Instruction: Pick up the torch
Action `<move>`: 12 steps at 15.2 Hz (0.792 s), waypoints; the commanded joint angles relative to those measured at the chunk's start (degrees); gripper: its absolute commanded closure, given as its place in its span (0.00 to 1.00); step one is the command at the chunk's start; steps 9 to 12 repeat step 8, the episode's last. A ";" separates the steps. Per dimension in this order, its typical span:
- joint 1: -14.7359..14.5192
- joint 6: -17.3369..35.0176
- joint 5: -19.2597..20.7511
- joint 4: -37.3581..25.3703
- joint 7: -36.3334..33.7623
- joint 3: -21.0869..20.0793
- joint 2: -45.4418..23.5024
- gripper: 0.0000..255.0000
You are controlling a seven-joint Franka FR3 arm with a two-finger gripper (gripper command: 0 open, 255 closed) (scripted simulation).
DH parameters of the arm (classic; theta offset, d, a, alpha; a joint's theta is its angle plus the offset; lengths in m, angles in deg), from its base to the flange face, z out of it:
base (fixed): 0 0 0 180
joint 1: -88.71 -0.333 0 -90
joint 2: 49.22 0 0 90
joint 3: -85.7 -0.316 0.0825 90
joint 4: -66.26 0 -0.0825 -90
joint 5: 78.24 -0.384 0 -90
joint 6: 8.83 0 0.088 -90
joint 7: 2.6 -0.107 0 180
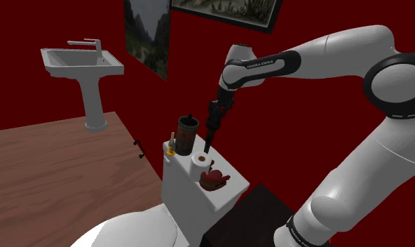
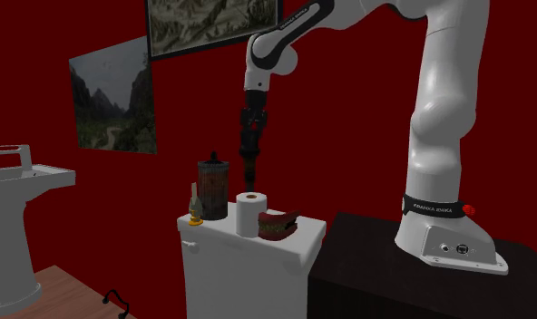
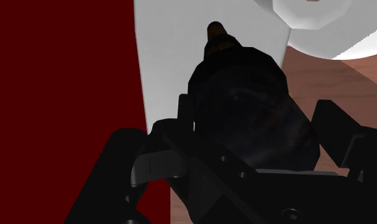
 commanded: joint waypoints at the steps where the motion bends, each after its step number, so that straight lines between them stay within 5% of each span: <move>1: -0.05 -1.55 0.03 -0.89 -0.13 -0.06 0.68 1.00; 12: -0.05 -5.48 0.07 -3.69 -0.18 -0.06 1.80 1.00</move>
